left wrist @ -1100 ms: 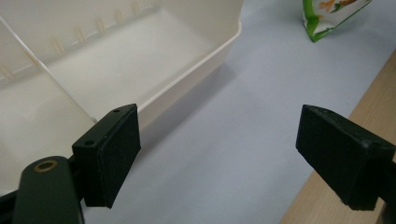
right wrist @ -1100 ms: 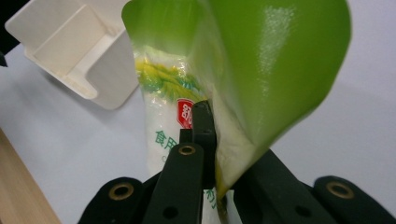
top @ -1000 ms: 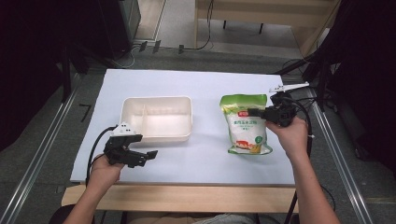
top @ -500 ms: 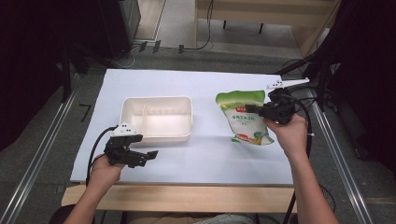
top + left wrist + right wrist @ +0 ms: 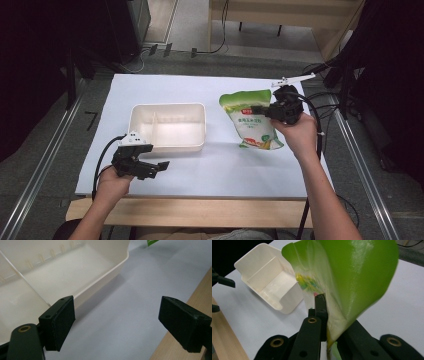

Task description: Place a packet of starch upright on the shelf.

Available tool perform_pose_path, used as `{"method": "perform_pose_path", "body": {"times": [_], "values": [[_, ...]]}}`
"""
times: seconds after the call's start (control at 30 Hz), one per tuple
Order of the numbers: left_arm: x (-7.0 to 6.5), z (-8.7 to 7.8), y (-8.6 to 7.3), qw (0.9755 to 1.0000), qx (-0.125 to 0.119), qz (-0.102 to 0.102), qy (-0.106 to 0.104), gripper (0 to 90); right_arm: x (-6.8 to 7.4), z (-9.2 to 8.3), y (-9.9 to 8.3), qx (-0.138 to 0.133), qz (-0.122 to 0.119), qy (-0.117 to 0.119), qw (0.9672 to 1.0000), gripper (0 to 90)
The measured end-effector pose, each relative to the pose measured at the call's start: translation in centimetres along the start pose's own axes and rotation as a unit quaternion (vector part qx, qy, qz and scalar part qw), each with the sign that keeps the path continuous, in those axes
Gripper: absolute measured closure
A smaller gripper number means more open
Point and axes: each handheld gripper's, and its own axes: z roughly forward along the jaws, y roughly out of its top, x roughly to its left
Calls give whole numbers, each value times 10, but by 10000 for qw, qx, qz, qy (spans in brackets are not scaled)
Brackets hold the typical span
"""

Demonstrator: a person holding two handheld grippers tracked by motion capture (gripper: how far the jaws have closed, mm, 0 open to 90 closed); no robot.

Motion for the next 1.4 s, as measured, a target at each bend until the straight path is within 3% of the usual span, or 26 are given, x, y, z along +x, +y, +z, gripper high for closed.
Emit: {"method": "perform_pose_path", "body": {"times": [0.27, 0.43, 0.87, 1.07, 1.4], "values": [[0, 0, 0, 10000, -23, -7, -20, 147, 12, 9, 33, 5, -109, 118, 9999, 900], [0, 0, 0, 10000, -42, -22, -36, 147, 19, 12, 43, 0, -155, 203, 9997, 900], [1, -2, 0, 9999, -86, -78, -38, 147, 46, 12, 89, 14, -438, 132, 9990, 900], [0, 0, 0, 9999, -95, -47, -59, 147, 56, 12, 110, -42, -440, 167, 9989, 900], [1, -2, 0, 9999, -131, -51, -49, 147, 82, 28, 144, -12, -627, 240, 9977, 900]]}}
